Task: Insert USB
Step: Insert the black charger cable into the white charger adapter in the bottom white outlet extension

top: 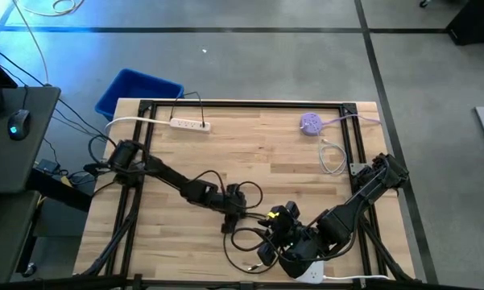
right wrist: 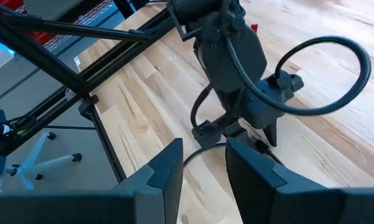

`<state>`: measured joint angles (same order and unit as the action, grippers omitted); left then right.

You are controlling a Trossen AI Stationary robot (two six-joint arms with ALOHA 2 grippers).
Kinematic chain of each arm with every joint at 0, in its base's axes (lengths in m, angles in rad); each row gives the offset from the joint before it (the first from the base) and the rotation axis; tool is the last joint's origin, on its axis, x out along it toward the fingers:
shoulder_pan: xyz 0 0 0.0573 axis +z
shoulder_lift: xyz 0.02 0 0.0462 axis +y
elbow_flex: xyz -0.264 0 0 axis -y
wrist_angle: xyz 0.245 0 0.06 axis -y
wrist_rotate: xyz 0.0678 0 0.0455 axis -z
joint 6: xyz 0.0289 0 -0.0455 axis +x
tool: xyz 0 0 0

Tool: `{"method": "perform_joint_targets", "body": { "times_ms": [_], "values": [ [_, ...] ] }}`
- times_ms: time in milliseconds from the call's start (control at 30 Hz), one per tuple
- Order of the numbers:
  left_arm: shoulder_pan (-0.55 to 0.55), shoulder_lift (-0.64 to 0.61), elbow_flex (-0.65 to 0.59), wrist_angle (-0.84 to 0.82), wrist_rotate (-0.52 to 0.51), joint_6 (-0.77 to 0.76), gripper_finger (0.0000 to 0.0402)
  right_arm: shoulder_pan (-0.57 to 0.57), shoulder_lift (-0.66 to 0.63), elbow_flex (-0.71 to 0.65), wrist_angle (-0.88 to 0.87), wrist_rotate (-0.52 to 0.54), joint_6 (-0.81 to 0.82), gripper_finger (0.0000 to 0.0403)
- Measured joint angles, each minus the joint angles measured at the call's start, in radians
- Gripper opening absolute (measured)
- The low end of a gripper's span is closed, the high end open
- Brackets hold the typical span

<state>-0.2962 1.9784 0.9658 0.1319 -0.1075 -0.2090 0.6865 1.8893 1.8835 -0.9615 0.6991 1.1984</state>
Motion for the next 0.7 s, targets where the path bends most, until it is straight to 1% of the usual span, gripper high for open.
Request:
{"method": "perform_joint_targets", "body": {
  "times_ms": [67,100,167,200,333,467,567,700],
  "values": [
    [0.001,0.014,0.001,-0.004,-0.007,-0.019,0.0119,0.000,0.000,0.000,0.000,0.000,0.009,0.0104],
    [0.001,0.018,0.002,-0.007,-0.012,-0.021,0.0102,0.000,0.000,0.000,0.000,0.000,0.009,0.0104],
    [0.002,0.023,0.003,-0.015,-0.010,-0.023,0.0049,0.000,0.000,0.000,0.000,0.000,0.011,0.0104],
    [0.002,0.023,0.004,-0.021,-0.002,-0.024,0.0031,0.000,0.000,0.000,0.000,0.000,0.014,0.0104],
    [0.002,-0.005,0.002,-0.036,0.007,-0.027,0.0015,0.000,0.000,0.000,0.000,-0.001,0.009,0.0104],
    [0.001,-0.095,-0.009,-0.117,0.031,-0.048,0.0004,0.000,0.000,0.000,-0.005,-0.020,-0.005,0.0104],
    [0.002,-0.181,-0.009,-0.162,0.060,-0.053,0.0003,0.000,0.000,0.000,-0.010,-0.028,-0.083,0.0103],
    [0.000,-0.288,-0.006,-0.208,0.056,-0.052,0.0002,-0.011,0.001,0.000,-0.008,-0.028,-0.187,0.0103]
  ]
}}
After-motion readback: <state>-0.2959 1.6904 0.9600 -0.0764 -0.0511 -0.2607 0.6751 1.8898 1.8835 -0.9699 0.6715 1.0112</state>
